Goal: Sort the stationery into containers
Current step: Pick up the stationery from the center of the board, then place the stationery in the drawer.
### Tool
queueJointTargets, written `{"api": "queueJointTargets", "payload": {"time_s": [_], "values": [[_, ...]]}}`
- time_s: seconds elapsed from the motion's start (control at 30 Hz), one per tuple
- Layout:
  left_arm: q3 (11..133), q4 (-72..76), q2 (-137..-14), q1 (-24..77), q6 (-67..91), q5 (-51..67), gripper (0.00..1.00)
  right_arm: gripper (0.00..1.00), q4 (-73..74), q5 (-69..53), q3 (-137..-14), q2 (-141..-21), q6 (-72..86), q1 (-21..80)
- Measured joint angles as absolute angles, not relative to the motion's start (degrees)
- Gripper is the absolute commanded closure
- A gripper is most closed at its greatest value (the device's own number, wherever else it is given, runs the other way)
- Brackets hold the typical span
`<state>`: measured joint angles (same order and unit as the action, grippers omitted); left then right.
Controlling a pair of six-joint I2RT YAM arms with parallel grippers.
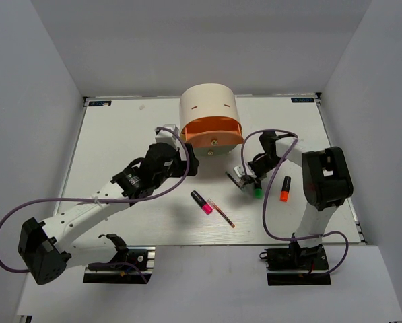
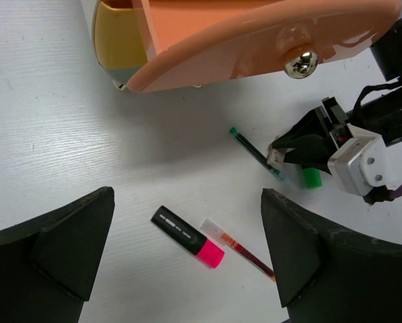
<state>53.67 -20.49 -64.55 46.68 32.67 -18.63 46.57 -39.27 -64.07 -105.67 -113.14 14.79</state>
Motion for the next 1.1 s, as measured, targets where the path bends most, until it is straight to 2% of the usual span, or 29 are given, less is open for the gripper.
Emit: {"api": "queueJointTargets", "payload": {"time_s": [0.03,0.1,0.27,0.43,0.6,0.7,0.87,1.1], "values": [[53.3,-20.4,-64.55,46.68,32.64,-18.63,0.01,0.97,46.72,-39.09,-64.05,-105.34,-112.66,14.76],[52.51,-20.25,-64.53,46.68,32.67,-18.61,0.01,1.0,47.42,-38.17,-63.79,-104.12,-111.33,14.68],[50.87,-19.59,-64.53,46.68,32.67,-18.39,0.01,1.0,50.17,-39.03,-61.32,-94.19,-108.22,13.93],[49.84,-18.76,-64.53,46.68,32.69,-17.85,0.01,1.0,52.51,-45.95,-61.95,-81.84,-103.92,13.91],[49.3,-17.85,-64.58,46.68,32.69,-17.19,0.01,1.0,49.69,-53.74,-65.89,-75.42,-92.62,14.13],[49.21,-17.45,-64.82,46.7,32.73,-16.78,0.01,1.0,40.86,-56.8,-66.96,-72.03,-79.48,14.33],[48.88,-16.82,-65.04,46.68,32.97,-16.14,0.01,0.97,16.05,-58.06,-66.54,-68.64,-54.46,14.85],[48.12,-16.4,-65.1,46.68,33.47,-15.64,0.01,0.92,-4.75,-55.64,-70.13,-77.73,-34.85,17.39]]}}
